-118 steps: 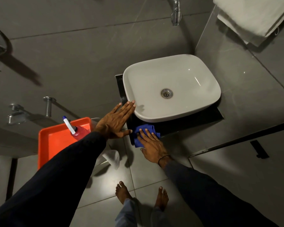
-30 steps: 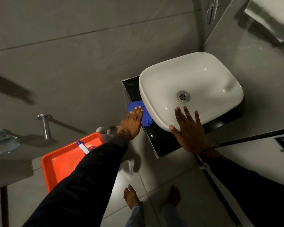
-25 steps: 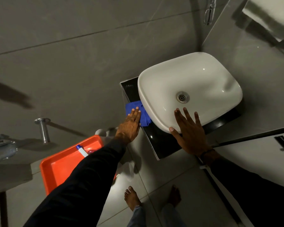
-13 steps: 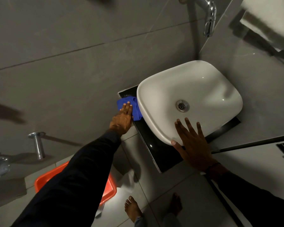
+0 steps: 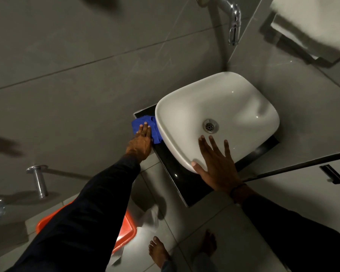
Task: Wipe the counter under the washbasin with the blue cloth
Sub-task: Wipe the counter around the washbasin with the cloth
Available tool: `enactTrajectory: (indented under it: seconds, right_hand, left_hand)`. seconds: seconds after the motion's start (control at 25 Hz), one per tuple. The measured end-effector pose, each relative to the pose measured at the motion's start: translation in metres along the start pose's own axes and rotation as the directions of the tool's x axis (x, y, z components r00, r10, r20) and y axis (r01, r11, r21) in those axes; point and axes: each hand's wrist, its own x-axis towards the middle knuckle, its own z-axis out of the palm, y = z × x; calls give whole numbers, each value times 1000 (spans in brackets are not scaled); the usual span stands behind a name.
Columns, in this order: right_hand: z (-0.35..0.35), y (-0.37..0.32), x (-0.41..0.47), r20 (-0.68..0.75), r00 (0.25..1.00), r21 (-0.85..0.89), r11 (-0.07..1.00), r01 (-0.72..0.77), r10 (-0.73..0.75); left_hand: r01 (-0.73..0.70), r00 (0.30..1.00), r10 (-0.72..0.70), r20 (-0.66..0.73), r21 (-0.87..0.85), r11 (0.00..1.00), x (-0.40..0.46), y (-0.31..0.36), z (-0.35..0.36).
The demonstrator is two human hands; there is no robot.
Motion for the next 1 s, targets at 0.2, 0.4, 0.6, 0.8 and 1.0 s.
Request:
enactTrajectory:
  seconds: [0.2, 0.4, 0.6, 0.8, 1.0]
  right_hand:
    - [-2, -8, 15, -20, 1000, 10, 1000, -18, 18]
    - [-3, -7, 16, -24, 999, 22, 999, -26, 26]
    - [-3, -8, 16, -16, 999, 51, 998, -39, 40]
    - [-1, -8, 16, -25, 998, 35, 998, -54, 55]
    - [0, -7, 17, -15, 998, 47, 997, -58, 58]
  left_hand:
    - [24, 999, -24, -29, -4, 1000, 17, -7, -4]
    - [28, 998, -31, -55, -51, 998, 24, -13, -7]
    - [-26, 999, 26, -27, 3, 1000, 2, -9, 15]
    - [3, 997, 2, -78, 61, 998, 41, -18, -8]
    - [20, 995, -17, -103, 37, 999, 56, -19, -11]
